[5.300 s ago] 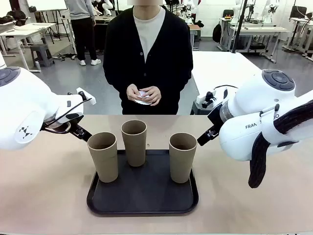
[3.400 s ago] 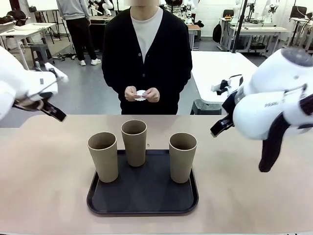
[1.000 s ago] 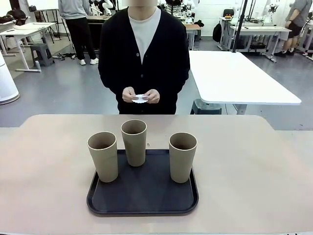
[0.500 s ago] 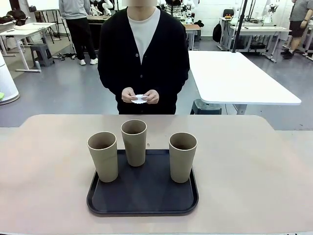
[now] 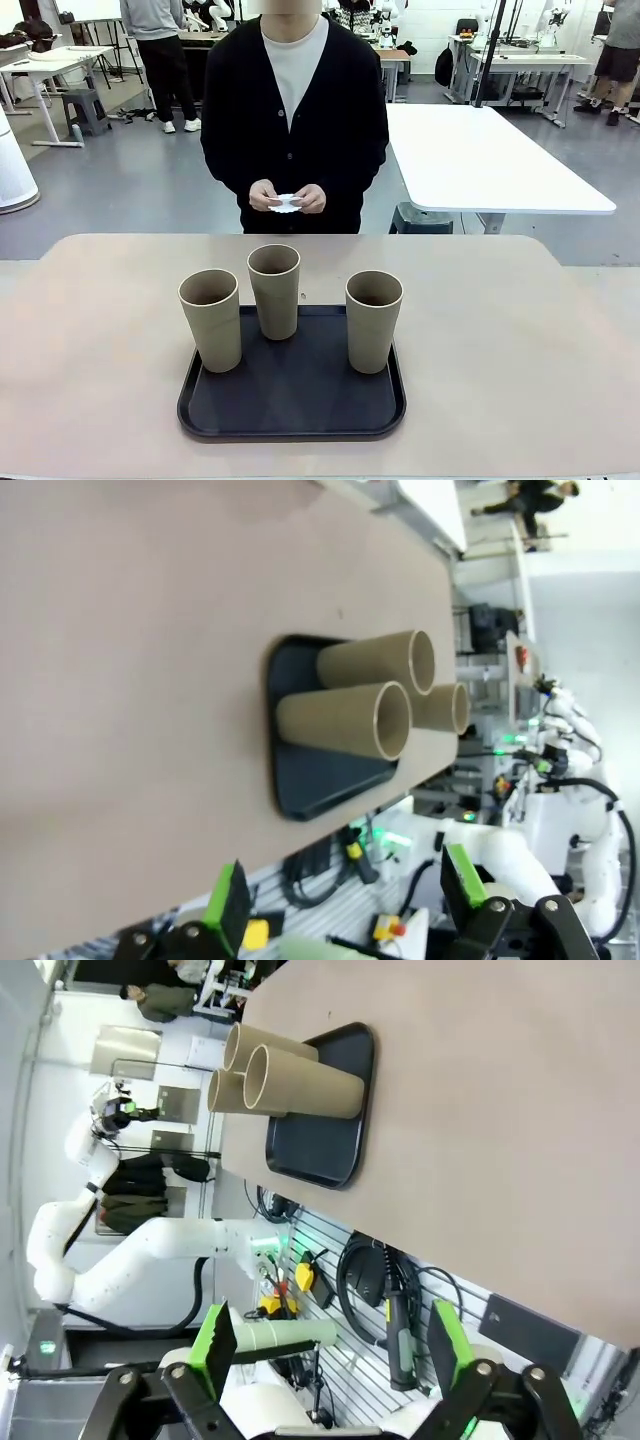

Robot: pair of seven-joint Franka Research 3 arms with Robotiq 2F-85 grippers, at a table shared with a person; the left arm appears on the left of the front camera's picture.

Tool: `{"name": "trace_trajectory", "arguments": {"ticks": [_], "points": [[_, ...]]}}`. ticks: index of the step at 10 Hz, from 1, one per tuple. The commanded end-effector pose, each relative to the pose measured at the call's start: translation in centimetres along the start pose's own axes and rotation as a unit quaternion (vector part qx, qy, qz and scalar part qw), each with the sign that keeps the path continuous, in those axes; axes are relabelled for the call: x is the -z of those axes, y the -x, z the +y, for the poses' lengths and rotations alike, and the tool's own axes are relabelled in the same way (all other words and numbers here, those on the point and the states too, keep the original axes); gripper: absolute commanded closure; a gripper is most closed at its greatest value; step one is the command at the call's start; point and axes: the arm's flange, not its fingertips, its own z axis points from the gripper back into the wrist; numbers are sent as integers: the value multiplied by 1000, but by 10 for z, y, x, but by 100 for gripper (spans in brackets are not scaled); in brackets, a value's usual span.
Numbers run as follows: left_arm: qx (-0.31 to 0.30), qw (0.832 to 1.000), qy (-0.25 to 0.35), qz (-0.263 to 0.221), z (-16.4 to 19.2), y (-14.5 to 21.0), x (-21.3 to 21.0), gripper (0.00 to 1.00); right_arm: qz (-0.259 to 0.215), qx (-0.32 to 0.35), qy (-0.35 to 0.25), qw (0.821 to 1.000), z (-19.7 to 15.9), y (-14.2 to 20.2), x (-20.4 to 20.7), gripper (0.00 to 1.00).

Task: Place coasters on the table and set cups on them.
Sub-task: Pick up one Reusable plastic cup and place it on a coaster set by the human.

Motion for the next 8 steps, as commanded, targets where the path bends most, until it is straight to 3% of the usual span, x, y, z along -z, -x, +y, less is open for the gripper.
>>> {"name": "trace_trajectory", "arguments": {"ticks": [1, 8], "points": [[-6, 1000, 9, -6, 3, -1, -2, 0, 1, -3, -5, 1000, -2, 0, 0, 0], [-6, 1000, 9, -6, 3, -1, -2, 0, 1, -3, -5, 1000, -2, 0, 0, 0]]}}
